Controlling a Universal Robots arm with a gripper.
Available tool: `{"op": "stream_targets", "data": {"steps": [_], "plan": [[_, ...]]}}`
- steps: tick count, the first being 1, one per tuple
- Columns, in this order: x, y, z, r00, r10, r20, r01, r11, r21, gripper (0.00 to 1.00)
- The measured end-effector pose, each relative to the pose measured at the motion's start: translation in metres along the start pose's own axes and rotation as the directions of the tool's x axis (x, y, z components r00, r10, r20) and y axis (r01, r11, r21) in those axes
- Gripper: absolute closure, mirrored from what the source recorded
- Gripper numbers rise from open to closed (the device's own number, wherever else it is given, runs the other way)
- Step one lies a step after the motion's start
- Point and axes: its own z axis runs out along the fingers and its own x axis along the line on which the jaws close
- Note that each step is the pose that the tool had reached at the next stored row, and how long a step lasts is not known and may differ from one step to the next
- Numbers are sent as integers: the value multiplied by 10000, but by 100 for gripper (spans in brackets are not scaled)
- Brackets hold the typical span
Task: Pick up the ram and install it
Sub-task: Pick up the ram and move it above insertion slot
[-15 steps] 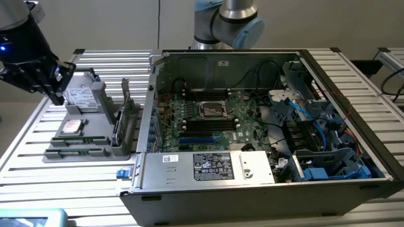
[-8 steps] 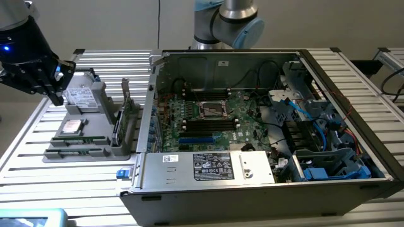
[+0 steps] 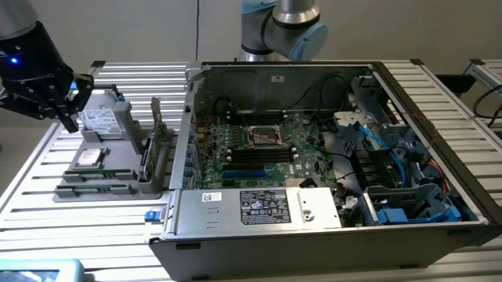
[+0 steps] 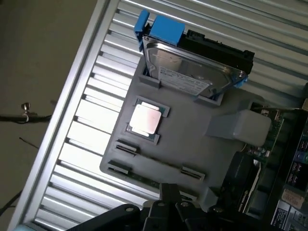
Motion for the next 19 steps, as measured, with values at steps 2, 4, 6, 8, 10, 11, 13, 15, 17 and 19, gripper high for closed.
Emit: {"op": "stream_targets", "data": {"steps": [2, 4, 6, 8, 10, 11, 13, 15, 17, 19], "plan": [[0, 0, 2, 9994, -359, -17, 359, 9994, 4, 89], [0, 0, 4, 9974, -717, -32, 717, 9974, 7, 89], [1, 1, 4, 9941, -1083, -51, 1084, 9941, 10, 89], [0, 1, 4, 9896, -1435, -68, 1435, 9896, 13, 89], [0, 0, 5, 9835, -1806, -86, 1807, 9835, 15, 89], [0, 0, 4, 9803, -1972, -95, 1972, 9804, 15, 89], [0, 0, 5, 9723, -2334, -112, 2334, 9724, 16, 89], [0, 0, 6, 9633, -2681, -129, 2682, 9634, 17, 89], [0, 0, 7, 9528, -3031, -146, 3032, 9529, 17, 89], [0, 0, 9, 9413, -3372, -161, 3373, 9414, 17, 89]]}}
